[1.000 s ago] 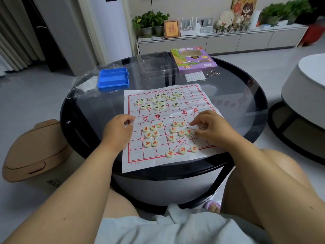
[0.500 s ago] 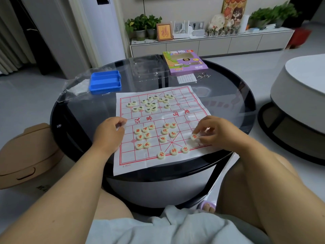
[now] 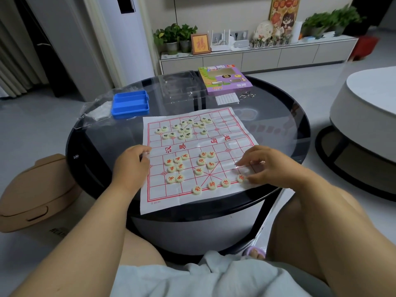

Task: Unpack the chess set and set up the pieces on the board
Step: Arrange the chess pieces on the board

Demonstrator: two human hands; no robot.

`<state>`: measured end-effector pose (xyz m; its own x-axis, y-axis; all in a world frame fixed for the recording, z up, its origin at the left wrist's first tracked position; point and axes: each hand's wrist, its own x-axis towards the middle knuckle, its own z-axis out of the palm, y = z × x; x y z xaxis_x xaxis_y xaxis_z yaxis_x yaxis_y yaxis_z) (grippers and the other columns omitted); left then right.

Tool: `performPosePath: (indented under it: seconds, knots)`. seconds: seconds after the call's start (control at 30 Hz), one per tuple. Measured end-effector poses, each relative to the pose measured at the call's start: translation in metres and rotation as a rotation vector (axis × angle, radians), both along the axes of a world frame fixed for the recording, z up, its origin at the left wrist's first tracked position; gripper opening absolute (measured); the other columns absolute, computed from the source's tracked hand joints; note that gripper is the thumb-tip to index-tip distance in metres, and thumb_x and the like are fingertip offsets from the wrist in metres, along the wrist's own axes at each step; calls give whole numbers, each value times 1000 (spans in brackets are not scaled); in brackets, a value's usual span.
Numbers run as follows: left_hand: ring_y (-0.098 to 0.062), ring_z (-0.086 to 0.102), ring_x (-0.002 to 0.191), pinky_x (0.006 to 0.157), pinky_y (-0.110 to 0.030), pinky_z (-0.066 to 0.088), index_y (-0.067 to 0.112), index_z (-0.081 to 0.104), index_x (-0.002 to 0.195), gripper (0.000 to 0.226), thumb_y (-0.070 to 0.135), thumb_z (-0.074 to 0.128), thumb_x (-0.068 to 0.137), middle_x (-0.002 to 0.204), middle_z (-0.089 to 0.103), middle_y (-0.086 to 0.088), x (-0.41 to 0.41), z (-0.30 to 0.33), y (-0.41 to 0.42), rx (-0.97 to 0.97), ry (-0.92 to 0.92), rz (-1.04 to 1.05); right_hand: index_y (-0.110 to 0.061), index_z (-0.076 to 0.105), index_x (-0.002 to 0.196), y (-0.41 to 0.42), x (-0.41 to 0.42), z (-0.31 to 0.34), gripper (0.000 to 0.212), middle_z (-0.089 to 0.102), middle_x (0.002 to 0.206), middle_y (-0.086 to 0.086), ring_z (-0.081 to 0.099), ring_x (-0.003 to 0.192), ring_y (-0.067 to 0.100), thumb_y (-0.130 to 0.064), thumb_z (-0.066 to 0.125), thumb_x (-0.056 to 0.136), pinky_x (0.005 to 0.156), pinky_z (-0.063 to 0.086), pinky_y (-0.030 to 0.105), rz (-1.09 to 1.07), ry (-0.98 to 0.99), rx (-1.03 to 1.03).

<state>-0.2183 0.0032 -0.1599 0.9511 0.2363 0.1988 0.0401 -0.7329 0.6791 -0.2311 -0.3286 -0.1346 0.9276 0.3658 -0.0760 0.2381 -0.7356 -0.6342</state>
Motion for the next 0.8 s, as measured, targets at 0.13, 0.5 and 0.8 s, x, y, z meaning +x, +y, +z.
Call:
performPosePath:
  seconds: [0.13,0.5,0.8]
  knots:
    - [-11,61,88,55,-16,41,19,63,113,23,19,44,100,105,60,7,-14,-3,3,27,12,12,-37,69,99,10,-1,5,24,52,118,-18,50,105,8,-28,76,77,79,45,16,-82,-48,117]
    - [-9,55,92,61,-16,42,20,64,118,28,19,42,100,107,55,13,-19,-9,3,110,-1,-26,-33,70,101,56,4,1,18,56,109,-14,52,96,7,-30,69,83,82,49,22,-84,-207,28]
    - [-6,57,90,57,-15,42,23,63,117,25,22,46,99,109,58,14,-15,-15,7,117,20,-21,-25,71,105,64,8,-1,20,57,101,-11,52,88,6,-28,67,85,65,38,10,-170,-236,-4]
